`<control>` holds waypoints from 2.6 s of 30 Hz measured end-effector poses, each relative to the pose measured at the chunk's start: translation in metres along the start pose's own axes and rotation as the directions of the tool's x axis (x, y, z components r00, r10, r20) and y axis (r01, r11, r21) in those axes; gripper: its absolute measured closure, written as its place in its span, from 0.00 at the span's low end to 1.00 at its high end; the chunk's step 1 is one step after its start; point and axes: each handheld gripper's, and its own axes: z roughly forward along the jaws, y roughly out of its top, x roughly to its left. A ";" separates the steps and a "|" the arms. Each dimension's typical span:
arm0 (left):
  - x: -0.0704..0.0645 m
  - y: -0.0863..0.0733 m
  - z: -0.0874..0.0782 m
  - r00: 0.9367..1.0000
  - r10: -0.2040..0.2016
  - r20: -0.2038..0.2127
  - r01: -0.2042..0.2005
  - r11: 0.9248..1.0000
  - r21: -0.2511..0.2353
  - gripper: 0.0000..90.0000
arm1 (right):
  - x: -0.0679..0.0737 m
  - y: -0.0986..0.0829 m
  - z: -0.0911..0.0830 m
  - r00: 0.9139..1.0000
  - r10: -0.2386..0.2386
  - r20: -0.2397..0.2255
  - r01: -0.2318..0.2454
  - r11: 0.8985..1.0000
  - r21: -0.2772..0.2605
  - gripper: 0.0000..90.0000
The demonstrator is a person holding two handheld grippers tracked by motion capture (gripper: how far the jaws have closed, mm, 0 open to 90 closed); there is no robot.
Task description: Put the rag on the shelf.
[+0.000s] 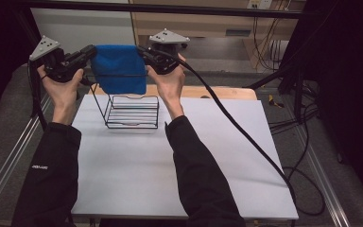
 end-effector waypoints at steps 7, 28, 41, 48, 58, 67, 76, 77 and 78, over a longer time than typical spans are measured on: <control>-0.002 -0.005 -0.010 1.000 0.013 0.017 -0.013 1.000 0.002 0.95 | 0.004 -0.001 -0.005 1.000 -0.016 -0.024 0.016 1.000 0.008 0.96; -0.005 -0.016 -0.024 1.000 -0.001 0.031 -0.002 0.996 0.092 0.93 | 0.018 -0.009 -0.014 0.997 -0.021 -0.079 0.029 0.994 0.110 0.95; -0.006 -0.036 -0.030 0.999 -0.002 0.041 -0.005 0.986 0.167 0.92 | 0.024 -0.021 -0.019 0.990 -0.024 -0.139 0.050 0.982 0.184 0.95; -0.006 -0.044 -0.030 0.999 0.009 0.051 -0.019 0.977 0.212 0.91 | 0.023 -0.033 -0.017 0.988 -0.001 -0.154 0.036 0.973 0.229 0.95; -0.005 -0.038 -0.038 0.999 0.002 0.045 -0.013 0.970 0.244 0.79 | 0.024 -0.041 -0.014 0.988 -0.010 -0.155 0.049 0.966 0.252 0.95; -0.008 -0.029 -0.039 0.997 -0.021 0.080 -0.003 0.958 0.288 0.87 | 0.026 -0.044 -0.012 0.988 -0.024 -0.154 0.063 0.965 0.255 0.94; -0.009 -0.047 -0.026 0.996 0.005 0.087 -0.039 0.917 0.397 1.00 | 0.025 -0.049 -0.011 0.986 -0.024 -0.163 0.066 0.963 0.261 0.90; -0.009 -0.048 -0.026 0.996 0.011 0.085 -0.044 0.916 0.400 1.00 | 0.025 -0.050 -0.011 0.986 -0.021 -0.165 0.064 0.962 0.264 0.90; -0.009 -0.049 -0.025 0.996 0.013 0.083 -0.046 0.914 0.403 1.00 | 0.024 -0.051 -0.011 0.986 -0.017 -0.165 0.061 0.962 0.266 0.89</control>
